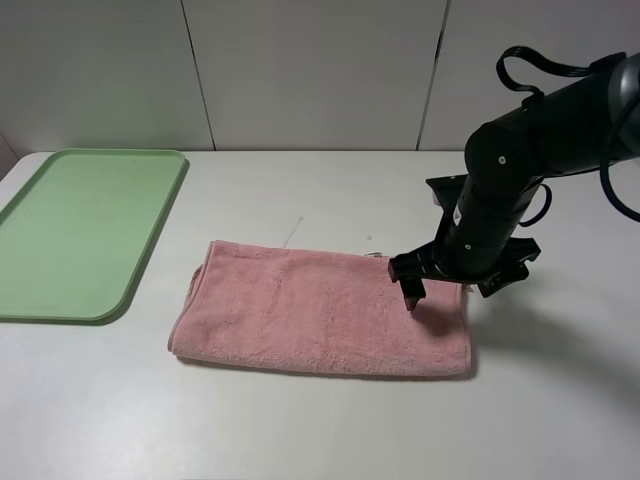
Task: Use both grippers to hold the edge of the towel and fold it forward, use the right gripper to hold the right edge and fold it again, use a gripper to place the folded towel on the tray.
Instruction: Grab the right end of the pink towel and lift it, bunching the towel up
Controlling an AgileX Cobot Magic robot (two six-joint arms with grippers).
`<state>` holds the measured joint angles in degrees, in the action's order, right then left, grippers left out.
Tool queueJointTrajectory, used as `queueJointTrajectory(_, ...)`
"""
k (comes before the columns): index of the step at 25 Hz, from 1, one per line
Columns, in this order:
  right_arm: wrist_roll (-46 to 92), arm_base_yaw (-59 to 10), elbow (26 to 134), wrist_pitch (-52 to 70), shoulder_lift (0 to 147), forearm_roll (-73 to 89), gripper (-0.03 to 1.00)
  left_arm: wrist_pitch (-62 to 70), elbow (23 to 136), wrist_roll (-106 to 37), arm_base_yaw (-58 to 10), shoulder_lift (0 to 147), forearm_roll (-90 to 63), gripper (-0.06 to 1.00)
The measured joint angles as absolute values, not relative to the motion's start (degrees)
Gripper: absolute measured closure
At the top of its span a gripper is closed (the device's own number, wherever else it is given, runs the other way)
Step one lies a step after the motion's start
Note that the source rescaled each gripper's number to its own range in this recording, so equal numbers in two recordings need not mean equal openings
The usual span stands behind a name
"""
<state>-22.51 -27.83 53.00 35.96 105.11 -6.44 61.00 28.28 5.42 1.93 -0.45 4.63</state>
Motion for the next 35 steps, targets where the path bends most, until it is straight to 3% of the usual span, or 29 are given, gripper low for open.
queueJointTrajectory(21,-20.1,-27.7,53.2,32.5,111.3,-5.6,-0.02,61.0,28.3,5.3,1.9,-0.5,4.6,-0.04)
queueJointTrajectory(23,-20.0,-27.7,53.2,32.1,111.4,-4.9,0.08,61.0,28.3,5.3,1.9,-0.5,4.6,-0.04)
queueJointTrajectory(25,-19.9,-27.7,53.2,31.5,111.5,-3.5,0.25,61.0,28.3,5.3,1.9,-0.5,4.6,-0.04)
queueJointTrajectory(30,-19.7,-27.7,53.3,30.2,111.6,-3.5,0.87,61.0,28.3,5.3,1.9,-0.5,4.6,-0.04)
queueJointTrajectory(35,-19.5,-27.7,53.5,30.4,111.6,-4.1,0.87,61.0,28.3,5.3,1.9,-0.5,4.6,-0.04)
